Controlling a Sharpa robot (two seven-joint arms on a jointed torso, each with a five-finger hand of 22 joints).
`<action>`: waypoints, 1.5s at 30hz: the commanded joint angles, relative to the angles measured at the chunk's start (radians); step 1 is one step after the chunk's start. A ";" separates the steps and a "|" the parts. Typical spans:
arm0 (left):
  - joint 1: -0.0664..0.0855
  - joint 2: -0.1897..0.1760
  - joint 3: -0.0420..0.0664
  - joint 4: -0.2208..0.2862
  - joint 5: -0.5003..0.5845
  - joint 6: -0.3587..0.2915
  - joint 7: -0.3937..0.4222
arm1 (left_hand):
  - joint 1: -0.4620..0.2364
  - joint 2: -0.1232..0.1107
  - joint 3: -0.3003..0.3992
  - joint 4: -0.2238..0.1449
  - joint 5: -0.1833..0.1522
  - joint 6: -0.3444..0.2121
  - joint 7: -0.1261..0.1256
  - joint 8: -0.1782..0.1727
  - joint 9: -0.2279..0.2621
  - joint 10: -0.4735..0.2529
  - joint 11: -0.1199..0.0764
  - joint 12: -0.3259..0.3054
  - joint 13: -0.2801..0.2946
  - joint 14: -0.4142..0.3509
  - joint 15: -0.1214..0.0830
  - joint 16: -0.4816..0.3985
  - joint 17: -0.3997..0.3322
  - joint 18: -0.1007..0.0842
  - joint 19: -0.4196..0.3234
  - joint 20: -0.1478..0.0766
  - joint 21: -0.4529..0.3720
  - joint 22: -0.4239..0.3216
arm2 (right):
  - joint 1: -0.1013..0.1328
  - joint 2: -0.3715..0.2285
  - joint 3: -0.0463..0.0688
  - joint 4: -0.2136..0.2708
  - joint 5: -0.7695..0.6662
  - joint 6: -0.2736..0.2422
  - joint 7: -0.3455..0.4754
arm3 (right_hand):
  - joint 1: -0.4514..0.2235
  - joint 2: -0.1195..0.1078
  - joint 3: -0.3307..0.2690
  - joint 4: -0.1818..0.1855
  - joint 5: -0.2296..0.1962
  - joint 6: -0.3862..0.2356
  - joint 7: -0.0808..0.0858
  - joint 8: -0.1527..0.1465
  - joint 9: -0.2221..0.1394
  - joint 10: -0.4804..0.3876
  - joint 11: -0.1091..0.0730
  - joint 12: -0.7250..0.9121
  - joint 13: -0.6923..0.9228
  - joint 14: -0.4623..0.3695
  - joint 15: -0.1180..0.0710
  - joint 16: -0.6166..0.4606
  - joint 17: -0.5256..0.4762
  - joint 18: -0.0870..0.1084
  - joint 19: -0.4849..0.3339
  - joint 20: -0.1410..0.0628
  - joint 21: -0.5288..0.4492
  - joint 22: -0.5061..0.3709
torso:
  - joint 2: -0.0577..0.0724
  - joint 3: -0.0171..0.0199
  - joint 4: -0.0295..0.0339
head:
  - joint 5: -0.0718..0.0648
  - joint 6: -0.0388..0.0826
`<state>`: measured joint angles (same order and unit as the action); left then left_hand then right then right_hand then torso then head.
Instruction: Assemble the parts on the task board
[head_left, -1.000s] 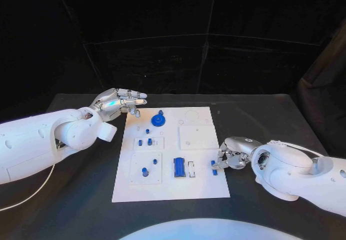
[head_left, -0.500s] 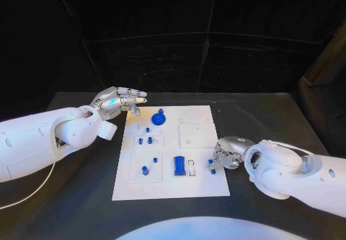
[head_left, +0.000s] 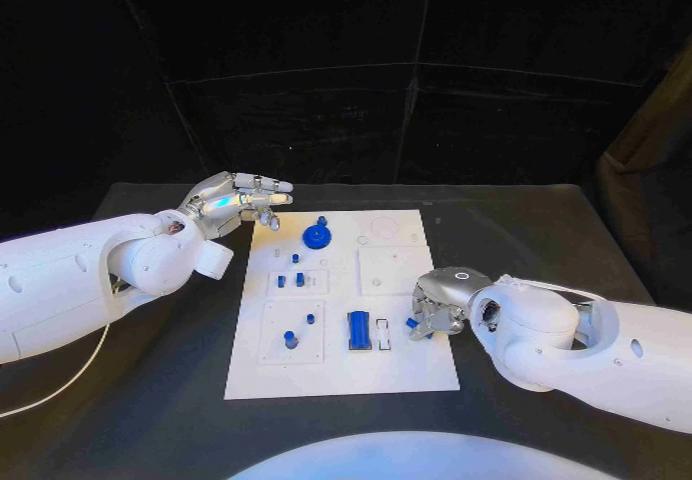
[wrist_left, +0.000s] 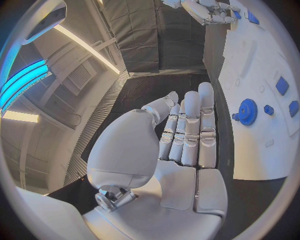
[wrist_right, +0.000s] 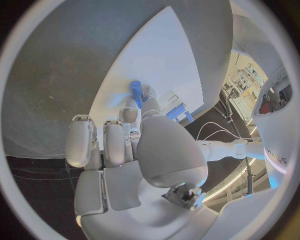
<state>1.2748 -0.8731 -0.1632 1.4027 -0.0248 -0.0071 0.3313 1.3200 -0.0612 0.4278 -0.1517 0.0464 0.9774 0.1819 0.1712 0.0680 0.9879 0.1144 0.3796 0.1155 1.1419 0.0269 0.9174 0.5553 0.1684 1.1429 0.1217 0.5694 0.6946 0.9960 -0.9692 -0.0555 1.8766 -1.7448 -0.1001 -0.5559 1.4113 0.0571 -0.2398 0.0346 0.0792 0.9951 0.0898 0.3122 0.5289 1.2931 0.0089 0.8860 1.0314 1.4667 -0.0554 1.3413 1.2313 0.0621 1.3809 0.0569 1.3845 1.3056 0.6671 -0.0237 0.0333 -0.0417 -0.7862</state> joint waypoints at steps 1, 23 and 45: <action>0.001 -0.001 0.001 0.002 0.004 0.011 0.003 | 0.000 0.012 -0.006 -0.001 0.003 -0.003 0.001 0.004 0.001 -0.008 -0.001 0.004 0.002 -0.007 -0.001 -0.002 -0.001 0.013 -0.008 -0.001 -0.003 -0.001 | -0.010 0.002 -0.010 -0.013 -0.082 0.101 -0.019 | 0.035 0.024 0.022 -0.025 0.022 -0.002 0.000 -0.007 -0.142 -0.007 -0.001 -0.004 -0.001 0.039 -0.002 -0.003 0.005 0.004 -0.005 0.000 -0.002 0.002 | 0.000 0.0000 -0.0006 | 0.002 0.002; 0.001 0.000 0.001 0.001 0.004 0.011 0.002 | 0.001 0.013 -0.005 -0.002 0.003 -0.003 0.001 0.004 0.001 -0.009 -0.001 0.005 0.002 -0.007 -0.001 -0.002 -0.002 0.013 -0.008 -0.001 -0.003 -0.001 | -0.011 -0.053 -0.010 0.040 0.452 -0.244 0.073 | -0.015 0.061 0.141 -0.002 0.309 0.028 -0.006 -0.087 -0.176 0.016 -0.007 0.024 0.026 0.050 -0.008 0.025 0.048 -0.005 0.026 -0.007 0.025 0.040 | 0.001 0.0001 0.0000 | 0.003 0.007; 0.001 0.001 0.000 0.003 0.004 0.012 0.002 | 0.001 0.013 -0.005 -0.002 0.003 -0.003 0.001 0.004 0.001 -0.009 -0.001 0.005 0.002 -0.007 -0.001 -0.002 -0.002 0.013 -0.008 -0.001 -0.003 -0.001 | -0.010 -0.011 -0.010 0.043 0.603 -0.298 0.087 | -0.152 0.002 0.248 0.069 0.332 0.110 -0.030 -0.093 -0.174 0.061 -0.024 0.074 0.065 0.056 -0.020 0.047 0.080 -0.011 0.045 -0.015 0.044 0.068 | 0.000 -0.0008 0.0001 | 0.007 -0.002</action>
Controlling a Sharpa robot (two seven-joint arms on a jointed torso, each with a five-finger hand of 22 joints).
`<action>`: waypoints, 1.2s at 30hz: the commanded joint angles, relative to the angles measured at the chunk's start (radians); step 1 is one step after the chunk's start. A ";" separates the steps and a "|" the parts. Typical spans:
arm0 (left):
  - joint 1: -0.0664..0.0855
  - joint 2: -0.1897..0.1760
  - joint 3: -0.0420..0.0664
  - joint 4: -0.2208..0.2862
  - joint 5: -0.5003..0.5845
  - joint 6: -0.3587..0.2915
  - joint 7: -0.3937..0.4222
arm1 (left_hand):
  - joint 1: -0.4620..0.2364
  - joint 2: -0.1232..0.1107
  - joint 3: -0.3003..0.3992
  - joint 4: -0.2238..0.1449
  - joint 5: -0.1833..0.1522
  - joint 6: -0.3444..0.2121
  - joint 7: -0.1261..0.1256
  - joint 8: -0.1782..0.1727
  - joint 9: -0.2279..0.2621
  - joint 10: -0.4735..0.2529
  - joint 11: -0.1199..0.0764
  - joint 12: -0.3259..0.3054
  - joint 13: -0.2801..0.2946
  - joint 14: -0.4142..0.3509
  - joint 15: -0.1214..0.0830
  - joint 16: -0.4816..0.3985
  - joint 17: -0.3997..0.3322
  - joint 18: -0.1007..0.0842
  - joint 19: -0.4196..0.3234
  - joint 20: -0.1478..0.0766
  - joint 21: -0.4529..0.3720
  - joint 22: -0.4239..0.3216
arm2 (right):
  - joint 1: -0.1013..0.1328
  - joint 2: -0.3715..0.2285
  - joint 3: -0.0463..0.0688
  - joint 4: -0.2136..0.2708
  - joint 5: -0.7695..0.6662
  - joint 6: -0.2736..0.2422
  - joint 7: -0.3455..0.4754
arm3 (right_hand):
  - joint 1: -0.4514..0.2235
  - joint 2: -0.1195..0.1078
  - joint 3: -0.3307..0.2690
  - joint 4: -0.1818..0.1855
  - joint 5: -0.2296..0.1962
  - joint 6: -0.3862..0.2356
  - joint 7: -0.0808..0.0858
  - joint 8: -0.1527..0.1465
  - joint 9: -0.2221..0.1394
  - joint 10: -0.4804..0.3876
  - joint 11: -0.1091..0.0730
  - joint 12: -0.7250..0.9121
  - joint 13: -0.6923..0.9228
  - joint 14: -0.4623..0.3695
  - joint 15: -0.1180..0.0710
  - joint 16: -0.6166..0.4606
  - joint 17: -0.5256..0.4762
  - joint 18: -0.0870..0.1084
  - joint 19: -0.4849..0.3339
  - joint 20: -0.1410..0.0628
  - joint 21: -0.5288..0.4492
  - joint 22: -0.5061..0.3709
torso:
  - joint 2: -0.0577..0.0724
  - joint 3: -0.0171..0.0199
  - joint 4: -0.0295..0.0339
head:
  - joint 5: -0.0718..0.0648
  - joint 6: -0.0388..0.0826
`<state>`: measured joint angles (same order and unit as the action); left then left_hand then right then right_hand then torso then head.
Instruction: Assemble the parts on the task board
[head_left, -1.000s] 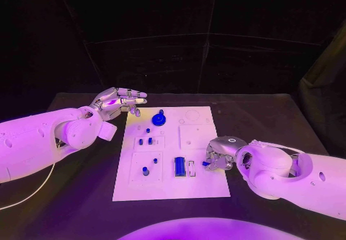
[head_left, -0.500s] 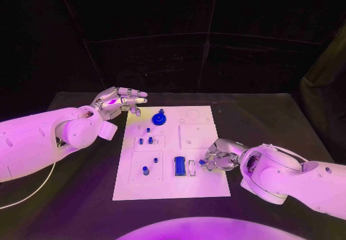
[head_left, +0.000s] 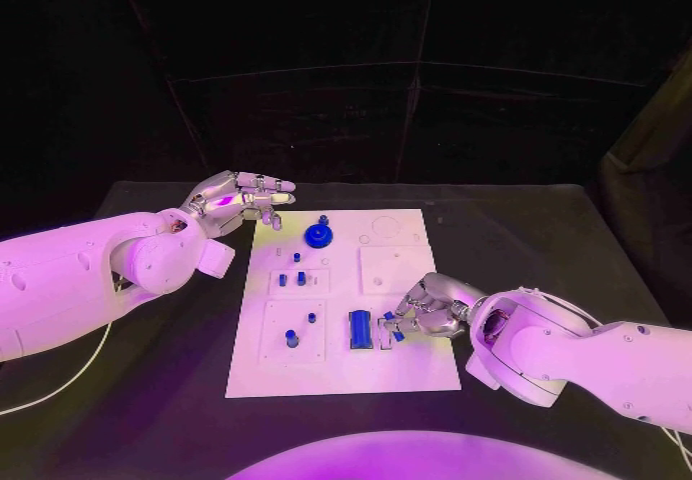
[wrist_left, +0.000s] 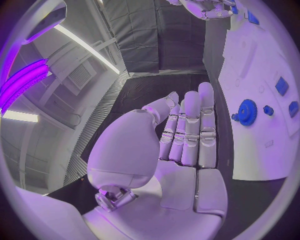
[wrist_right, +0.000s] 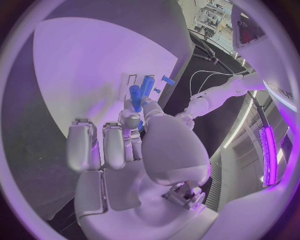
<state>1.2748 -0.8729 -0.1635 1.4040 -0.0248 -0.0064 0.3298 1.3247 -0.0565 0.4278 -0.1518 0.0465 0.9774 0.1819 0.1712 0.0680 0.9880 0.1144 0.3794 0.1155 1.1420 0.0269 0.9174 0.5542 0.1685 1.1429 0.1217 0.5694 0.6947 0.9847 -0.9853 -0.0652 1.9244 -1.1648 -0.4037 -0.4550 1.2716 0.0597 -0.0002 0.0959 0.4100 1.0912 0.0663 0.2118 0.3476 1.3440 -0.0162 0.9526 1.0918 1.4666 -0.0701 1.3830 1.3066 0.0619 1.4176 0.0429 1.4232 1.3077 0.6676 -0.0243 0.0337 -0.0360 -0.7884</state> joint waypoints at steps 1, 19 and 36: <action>0.001 0.001 0.001 0.002 0.004 0.011 0.004 | -0.003 0.008 -0.005 -0.002 0.003 -0.003 0.001 0.004 0.001 -0.009 -0.001 0.006 0.002 -0.007 -0.001 -0.002 -0.001 0.013 -0.008 -0.001 -0.003 -0.001 | 0.001 0.009 0.000 -0.010 0.020 0.020 -0.028 | -0.025 -0.003 0.012 0.015 -0.005 0.018 -0.008 0.009 0.008 0.014 0.000 0.012 0.008 0.057 -0.006 0.007 0.008 -0.011 0.010 -0.002 0.007 0.068 | -0.001 -0.0004 -0.0003 | 0.001 0.001; 0.002 0.001 0.001 0.004 0.004 0.012 0.003 | -0.002 0.010 -0.005 -0.003 0.003 -0.004 0.001 0.005 0.001 -0.010 -0.001 0.007 0.002 -0.007 -0.001 -0.001 -0.002 0.013 -0.008 -0.001 -0.003 -0.001 | 0.001 0.059 0.000 -0.038 -0.081 0.089 -0.117 | -0.036 -0.028 0.070 0.012 -0.056 0.023 -0.012 0.010 0.018 0.020 -0.004 0.013 0.015 0.057 -0.011 0.008 0.011 -0.012 0.012 -0.008 0.009 0.072 | 0.000 0.0000 -0.0002 | 0.009 -0.002; 0.002 0.000 0.001 0.005 0.004 0.013 0.001 | -0.002 0.010 -0.005 -0.003 0.003 -0.004 0.001 0.005 0.001 -0.010 -0.001 0.007 0.002 -0.007 -0.001 -0.001 -0.002 0.013 -0.008 -0.001 -0.003 -0.001 | 0.001 0.073 0.000 -0.054 -0.094 0.113 -0.124 | -0.092 -0.044 0.088 0.039 -0.076 0.028 -0.009 0.011 0.024 0.028 -0.001 0.018 0.024 0.057 -0.008 0.011 0.016 -0.013 0.013 -0.006 0.009 0.074 | -0.001 0.0004 -0.0011 | 0.012 0.000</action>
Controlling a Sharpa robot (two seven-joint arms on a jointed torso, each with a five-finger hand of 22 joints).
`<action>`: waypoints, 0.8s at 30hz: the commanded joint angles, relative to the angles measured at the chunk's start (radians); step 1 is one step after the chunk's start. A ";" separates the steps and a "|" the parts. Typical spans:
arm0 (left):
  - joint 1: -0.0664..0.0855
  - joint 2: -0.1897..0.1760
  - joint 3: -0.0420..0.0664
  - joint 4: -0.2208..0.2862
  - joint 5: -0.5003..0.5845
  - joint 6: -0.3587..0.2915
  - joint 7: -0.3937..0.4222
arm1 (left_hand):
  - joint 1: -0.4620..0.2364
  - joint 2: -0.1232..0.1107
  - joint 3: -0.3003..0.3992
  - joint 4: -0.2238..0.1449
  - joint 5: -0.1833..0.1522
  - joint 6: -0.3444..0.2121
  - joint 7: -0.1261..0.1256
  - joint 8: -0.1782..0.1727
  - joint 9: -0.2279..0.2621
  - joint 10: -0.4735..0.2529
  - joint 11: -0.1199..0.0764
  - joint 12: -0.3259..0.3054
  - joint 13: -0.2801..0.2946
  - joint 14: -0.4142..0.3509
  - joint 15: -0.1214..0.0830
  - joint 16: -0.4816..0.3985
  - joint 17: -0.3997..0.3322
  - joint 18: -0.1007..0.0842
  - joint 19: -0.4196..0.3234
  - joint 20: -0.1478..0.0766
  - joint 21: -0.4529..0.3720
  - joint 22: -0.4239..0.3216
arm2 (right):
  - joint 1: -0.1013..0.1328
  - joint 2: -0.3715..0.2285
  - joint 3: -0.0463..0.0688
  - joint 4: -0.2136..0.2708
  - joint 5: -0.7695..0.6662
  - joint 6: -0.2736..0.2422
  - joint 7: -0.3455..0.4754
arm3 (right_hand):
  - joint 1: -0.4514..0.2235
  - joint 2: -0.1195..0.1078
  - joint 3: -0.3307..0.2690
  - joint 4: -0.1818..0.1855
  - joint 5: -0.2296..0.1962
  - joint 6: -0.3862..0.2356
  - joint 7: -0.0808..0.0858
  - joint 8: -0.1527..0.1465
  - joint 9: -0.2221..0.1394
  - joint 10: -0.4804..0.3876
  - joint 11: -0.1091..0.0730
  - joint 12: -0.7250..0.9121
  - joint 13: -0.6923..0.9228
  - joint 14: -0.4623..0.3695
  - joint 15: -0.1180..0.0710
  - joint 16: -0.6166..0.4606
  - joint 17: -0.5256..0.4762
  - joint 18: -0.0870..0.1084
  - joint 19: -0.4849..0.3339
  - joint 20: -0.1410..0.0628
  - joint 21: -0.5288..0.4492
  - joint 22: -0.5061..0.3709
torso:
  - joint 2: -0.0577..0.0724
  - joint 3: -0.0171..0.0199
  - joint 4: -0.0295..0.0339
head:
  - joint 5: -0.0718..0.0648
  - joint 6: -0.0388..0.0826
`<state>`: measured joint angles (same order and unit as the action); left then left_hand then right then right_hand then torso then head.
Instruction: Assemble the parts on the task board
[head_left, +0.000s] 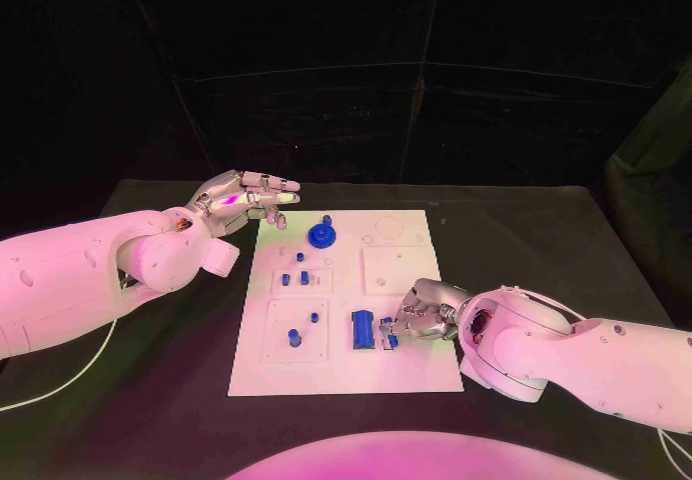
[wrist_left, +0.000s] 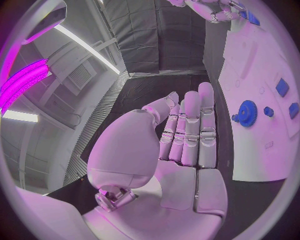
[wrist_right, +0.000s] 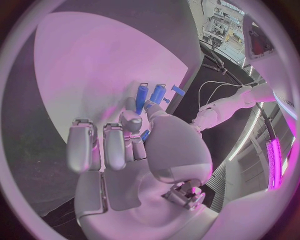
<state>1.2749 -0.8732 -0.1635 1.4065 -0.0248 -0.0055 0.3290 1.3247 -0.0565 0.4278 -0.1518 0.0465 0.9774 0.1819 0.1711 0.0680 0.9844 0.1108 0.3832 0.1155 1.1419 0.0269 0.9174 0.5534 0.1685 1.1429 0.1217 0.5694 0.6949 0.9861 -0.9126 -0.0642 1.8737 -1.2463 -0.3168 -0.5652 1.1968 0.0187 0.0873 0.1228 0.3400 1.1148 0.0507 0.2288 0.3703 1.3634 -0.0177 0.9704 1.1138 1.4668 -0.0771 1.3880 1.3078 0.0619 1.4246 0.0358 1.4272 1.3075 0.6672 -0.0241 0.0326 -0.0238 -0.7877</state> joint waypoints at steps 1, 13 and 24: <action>0.002 0.000 0.001 0.002 0.004 0.012 0.002 | -0.002 0.010 -0.005 -0.003 0.003 -0.004 0.001 0.005 0.001 -0.007 0.003 0.003 0.002 -0.007 -0.001 -0.001 -0.001 0.013 -0.008 -0.001 -0.003 -0.001 | 0.000 0.001 -0.001 -0.004 -0.012 0.028 -0.015 | -0.026 -0.005 -0.001 0.017 -0.007 0.005 0.007 -0.006 0.002 0.009 0.001 0.001 0.002 0.057 -0.001 0.006 0.015 -0.013 0.006 0.001 0.005 0.074 | 0.000 0.0002 0.0001 | 0.000 -0.001; 0.002 0.000 0.001 0.002 0.004 0.015 -0.002 | -0.005 0.010 -0.007 -0.002 0.003 -0.005 0.001 0.005 0.001 -0.008 0.003 0.005 0.001 -0.008 -0.001 0.000 -0.002 0.013 -0.009 -0.001 -0.004 -0.002 | 0.000 0.005 -0.001 -0.001 -0.006 0.067 -0.007 | -0.109 -0.042 -0.061 0.064 0.012 0.012 0.008 -0.001 0.013 0.016 0.003 0.008 0.013 0.058 0.001 0.009 0.020 -0.013 0.006 0.003 0.005 0.076 | 0.000 0.0005 -0.0004 | -0.001 -0.007; 0.002 -0.001 0.001 0.002 0.004 0.028 -0.013 | -0.008 0.010 -0.009 0.000 0.003 -0.006 0.002 0.005 0.001 -0.011 0.004 0.005 0.001 -0.009 0.000 0.000 -0.003 0.013 -0.009 0.000 -0.004 -0.002 | 0.000 -0.001 -0.001 0.007 0.034 0.044 0.039 | -0.163 -0.011 -0.131 0.129 -0.043 0.017 0.005 0.004 0.025 0.024 0.001 0.021 0.029 0.060 -0.001 0.017 0.033 -0.014 0.011 0.002 0.010 0.084 | 0.000 0.0008 -0.0004 | -0.001 -0.006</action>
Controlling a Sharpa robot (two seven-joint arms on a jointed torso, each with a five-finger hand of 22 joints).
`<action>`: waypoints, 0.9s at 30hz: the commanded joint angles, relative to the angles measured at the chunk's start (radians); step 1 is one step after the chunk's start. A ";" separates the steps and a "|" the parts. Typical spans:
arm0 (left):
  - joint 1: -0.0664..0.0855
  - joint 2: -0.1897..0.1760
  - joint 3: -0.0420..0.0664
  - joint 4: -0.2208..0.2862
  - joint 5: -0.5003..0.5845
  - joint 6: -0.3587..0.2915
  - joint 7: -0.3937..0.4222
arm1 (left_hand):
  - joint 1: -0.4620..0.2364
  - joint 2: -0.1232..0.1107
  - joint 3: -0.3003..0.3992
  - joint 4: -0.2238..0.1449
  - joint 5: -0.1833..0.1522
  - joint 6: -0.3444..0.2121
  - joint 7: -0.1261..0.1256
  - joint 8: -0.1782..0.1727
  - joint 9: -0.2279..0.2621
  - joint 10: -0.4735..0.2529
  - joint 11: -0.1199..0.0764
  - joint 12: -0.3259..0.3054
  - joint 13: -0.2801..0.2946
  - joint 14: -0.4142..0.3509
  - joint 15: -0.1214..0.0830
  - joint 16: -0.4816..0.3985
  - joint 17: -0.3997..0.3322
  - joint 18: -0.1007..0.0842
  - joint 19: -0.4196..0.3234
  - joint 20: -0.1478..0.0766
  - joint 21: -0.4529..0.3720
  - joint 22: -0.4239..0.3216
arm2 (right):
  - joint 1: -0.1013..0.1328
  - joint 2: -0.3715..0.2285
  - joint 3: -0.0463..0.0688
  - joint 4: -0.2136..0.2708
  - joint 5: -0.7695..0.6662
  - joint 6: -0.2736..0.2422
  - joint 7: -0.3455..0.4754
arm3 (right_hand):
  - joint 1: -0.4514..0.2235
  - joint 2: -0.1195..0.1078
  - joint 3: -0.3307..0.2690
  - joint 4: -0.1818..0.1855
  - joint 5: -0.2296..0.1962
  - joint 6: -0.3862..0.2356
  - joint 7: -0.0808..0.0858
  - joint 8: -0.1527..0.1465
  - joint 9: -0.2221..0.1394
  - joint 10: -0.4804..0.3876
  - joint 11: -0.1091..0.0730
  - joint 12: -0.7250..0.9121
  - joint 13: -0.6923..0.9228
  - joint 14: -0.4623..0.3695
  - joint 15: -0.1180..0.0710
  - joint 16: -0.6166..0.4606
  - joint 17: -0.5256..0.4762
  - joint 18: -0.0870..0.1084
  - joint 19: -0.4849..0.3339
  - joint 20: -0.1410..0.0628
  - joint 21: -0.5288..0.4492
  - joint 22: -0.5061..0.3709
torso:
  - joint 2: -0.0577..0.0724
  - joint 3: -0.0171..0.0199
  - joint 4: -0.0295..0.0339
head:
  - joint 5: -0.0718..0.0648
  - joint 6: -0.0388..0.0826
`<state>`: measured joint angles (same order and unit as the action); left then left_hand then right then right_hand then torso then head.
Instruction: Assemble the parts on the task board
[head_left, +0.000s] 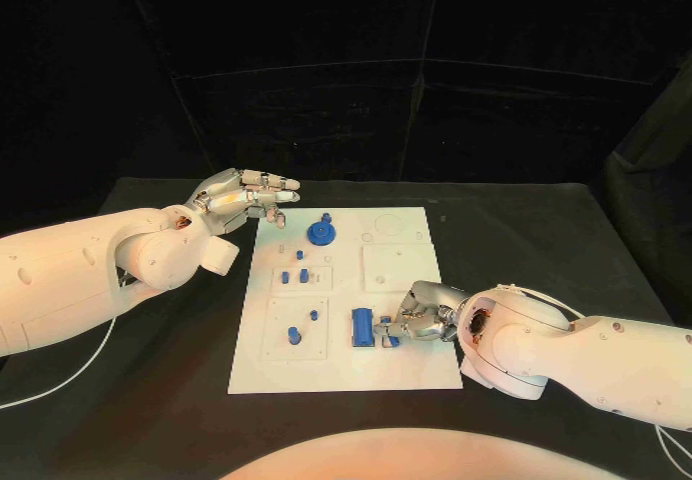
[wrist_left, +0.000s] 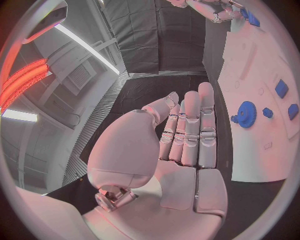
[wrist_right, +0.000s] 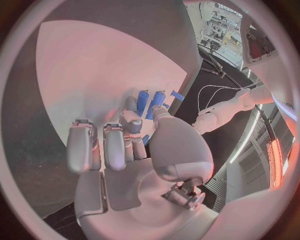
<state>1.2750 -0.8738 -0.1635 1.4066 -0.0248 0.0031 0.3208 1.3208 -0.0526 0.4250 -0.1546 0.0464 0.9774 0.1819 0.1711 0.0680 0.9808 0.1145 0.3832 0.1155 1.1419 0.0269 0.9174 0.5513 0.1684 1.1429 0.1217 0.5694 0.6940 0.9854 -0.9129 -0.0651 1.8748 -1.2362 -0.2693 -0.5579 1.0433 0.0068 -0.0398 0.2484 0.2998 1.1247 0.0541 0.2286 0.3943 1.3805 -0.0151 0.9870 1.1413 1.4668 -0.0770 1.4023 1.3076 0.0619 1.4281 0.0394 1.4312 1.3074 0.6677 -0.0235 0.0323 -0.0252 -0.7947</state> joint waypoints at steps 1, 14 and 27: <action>0.002 0.000 0.001 0.002 0.004 0.020 -0.005 | -0.004 0.006 -0.006 0.003 0.003 -0.006 0.002 0.006 0.000 -0.007 0.000 0.005 0.001 -0.009 0.000 0.000 -0.001 0.013 -0.009 0.000 -0.004 -0.001 | 0.000 -0.001 0.000 0.007 0.026 -0.007 0.034 | -0.009 0.004 -0.005 0.005 -0.002 0.008 0.001 0.005 0.002 0.008 -0.002 0.006 0.003 0.061 -0.001 0.004 0.034 -0.014 0.008 -0.002 0.007 0.085 | 0.000 0.0003 -0.0001 | 0.001 0.001; 0.002 -0.002 0.001 0.003 0.004 0.019 -0.006 | -0.004 0.006 -0.006 0.003 0.003 -0.006 0.002 0.006 0.000 -0.007 0.000 0.005 0.001 -0.009 0.000 0.000 -0.001 0.013 -0.010 0.000 -0.005 -0.001 | 0.000 -0.014 0.000 0.018 0.031 -0.020 0.053 | -0.007 0.019 -0.012 0.013 0.005 0.011 -0.001 0.007 0.005 0.014 -0.004 0.017 0.013 0.062 -0.002 0.009 0.041 -0.016 0.012 -0.003 0.010 0.090 | 0.000 0.0005 0.0002 | 0.000 0.001; 0.002 -0.002 0.001 0.000 0.004 0.018 -0.006 | -0.004 0.006 -0.006 0.002 0.003 -0.006 0.002 0.006 0.000 -0.010 0.001 0.005 0.001 -0.010 0.001 0.000 -0.002 0.013 -0.011 0.000 -0.005 -0.002 | 0.000 -0.047 0.000 0.021 0.017 0.074 0.116 | 0.097 -0.007 -0.062 -0.066 -0.163 -0.004 0.006 0.000 0.012 0.000 0.002 -0.018 -0.002 0.058 0.002 -0.002 0.029 -0.014 0.005 0.000 0.003 0.084 | 0.000 0.0008 -0.0013 | 0.001 0.007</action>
<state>1.2750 -0.8755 -0.1635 1.4058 -0.0248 0.0099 0.3130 1.3209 -0.0527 0.4224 -0.1518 0.0464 0.9773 0.1819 0.1711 0.0680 0.9808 0.1145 0.3832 0.1155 1.1383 0.0305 0.9174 0.5505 0.1684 1.1396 0.1250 0.5694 0.6934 0.9849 -0.9597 -0.0651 1.8907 -1.2143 -0.2274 -0.4851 1.1412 -0.0036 -0.0979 0.1819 0.1398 1.1245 0.0544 0.2321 0.4058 1.3826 -0.0157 0.9743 1.1381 1.4667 -0.0770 1.4061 1.3074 0.0619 1.4317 0.0356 1.4350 1.3074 0.6671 -0.0231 0.0321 -0.0251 -0.7890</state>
